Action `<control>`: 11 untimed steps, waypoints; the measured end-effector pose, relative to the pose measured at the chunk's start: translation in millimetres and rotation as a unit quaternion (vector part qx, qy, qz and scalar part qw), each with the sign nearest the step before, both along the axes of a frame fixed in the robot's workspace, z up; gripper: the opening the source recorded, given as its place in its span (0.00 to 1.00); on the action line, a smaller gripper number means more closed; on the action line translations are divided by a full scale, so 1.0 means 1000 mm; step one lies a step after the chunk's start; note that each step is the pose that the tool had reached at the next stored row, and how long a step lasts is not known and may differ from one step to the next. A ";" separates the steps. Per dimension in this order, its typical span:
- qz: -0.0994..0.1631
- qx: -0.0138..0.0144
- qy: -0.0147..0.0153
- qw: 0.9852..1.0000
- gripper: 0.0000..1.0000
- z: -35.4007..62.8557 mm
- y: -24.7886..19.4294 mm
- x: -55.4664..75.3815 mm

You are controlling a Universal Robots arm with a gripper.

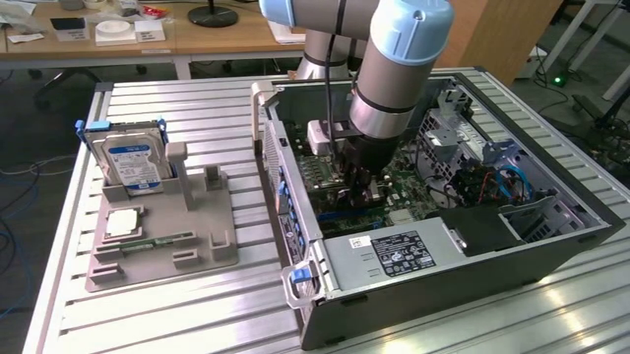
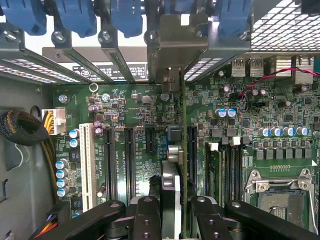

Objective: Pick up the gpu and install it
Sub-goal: 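Insert the gpu into the slot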

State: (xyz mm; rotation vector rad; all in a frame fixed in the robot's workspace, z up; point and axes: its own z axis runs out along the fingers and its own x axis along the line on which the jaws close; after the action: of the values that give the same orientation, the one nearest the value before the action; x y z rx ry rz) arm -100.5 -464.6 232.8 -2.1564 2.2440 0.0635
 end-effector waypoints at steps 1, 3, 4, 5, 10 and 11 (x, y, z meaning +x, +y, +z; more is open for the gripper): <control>0.000 0.000 0.000 1.000 0.28 0.0000 0.0000 0.000; 0.000 0.000 0.000 1.000 0.28 0.0000 0.0000 0.000; 0.000 0.000 0.000 1.000 0.28 0.0000 0.0000 0.000; 0.000 0.000 0.000 1.000 0.28 0.0000 0.0000 0.000; 0.000 0.000 0.000 1.000 0.28 0.0000 0.0000 0.000; 0.000 0.000 0.000 1.000 0.28 -0.0001 0.0000 0.000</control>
State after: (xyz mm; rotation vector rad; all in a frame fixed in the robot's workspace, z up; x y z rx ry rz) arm -100.7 -464.6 232.7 -2.1563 2.2439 0.0636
